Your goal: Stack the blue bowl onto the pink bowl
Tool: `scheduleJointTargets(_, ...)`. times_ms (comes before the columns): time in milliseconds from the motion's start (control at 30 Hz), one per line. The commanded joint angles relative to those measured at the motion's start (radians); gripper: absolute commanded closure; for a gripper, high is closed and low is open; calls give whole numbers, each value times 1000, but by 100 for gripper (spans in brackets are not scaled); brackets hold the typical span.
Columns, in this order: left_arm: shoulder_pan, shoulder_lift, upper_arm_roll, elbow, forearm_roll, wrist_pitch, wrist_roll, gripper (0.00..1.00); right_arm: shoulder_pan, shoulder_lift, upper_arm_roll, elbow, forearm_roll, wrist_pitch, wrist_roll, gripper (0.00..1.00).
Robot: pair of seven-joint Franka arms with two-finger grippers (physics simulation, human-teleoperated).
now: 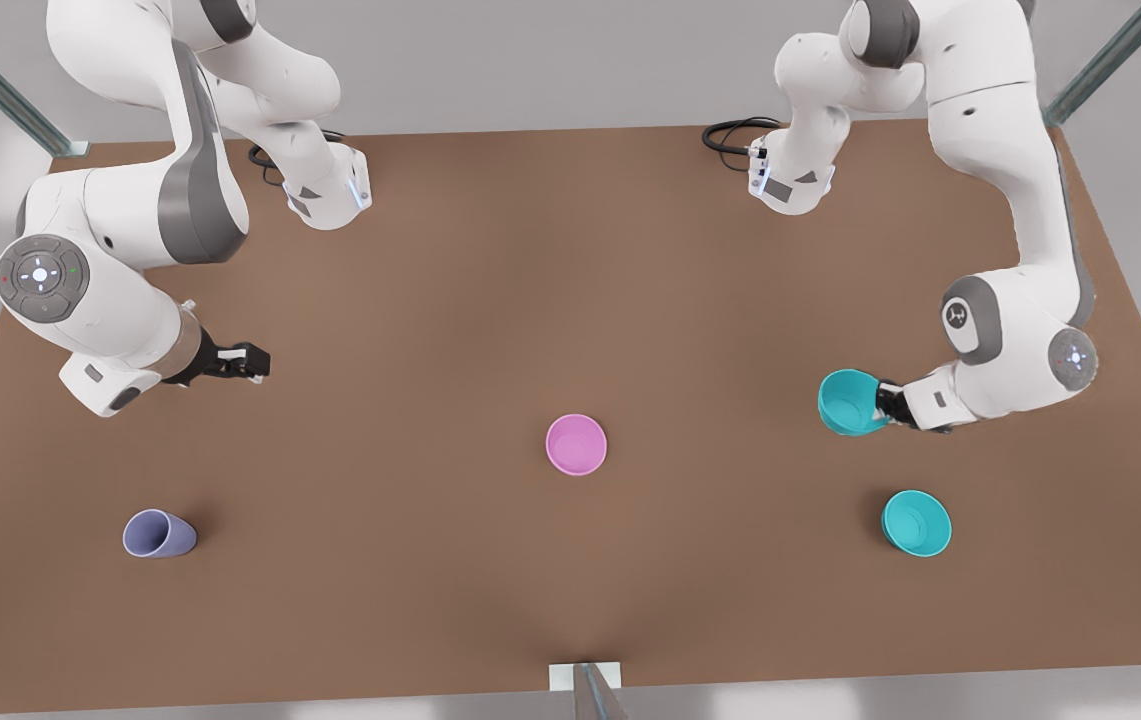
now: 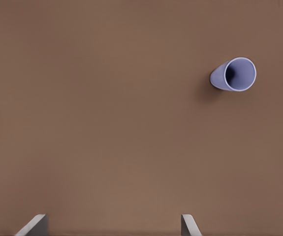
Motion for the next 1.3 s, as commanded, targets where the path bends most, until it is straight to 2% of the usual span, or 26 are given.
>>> scheduleJointTargets(0, -55, 21, -25, 49, -18, -59, -848, 79, 0, 0, 0, 0, -1, -1, -83, 0)
scheduleJointTargets(67, -61, 70, -126, 135, -19, -59, -1058, 79, 0, 0, 0, 0, -1, -1, -81, 0)
scheduleJointTargets(133, -61, 183, -218, 290, -16, -57, -1247, 79, 0, 0, 0, 0, -1, -1, -81, 0)
scheduleJointTargets(300, -147, 418, -251, 577, -16, -34, -1509, 79, 1, 0, -1, 0, -1, -1, -87, 0)
scheduleJointTargets(400, -175, 449, -266, 577, -67, 75, -1514, 79, 1, 6, -1, -9, -2, -7, -87, 0)
scheduleJointTargets(567, -265, 459, -266, 557, -65, 69, -1542, 79, -2, 75, -1, 45, -19, -29, -83, 0)
scheduleJointTargets(1267, -301, 522, -297, 551, -65, 102, -1540, 78, 1, 82, 0, 56, -18, -38, -81, 0)
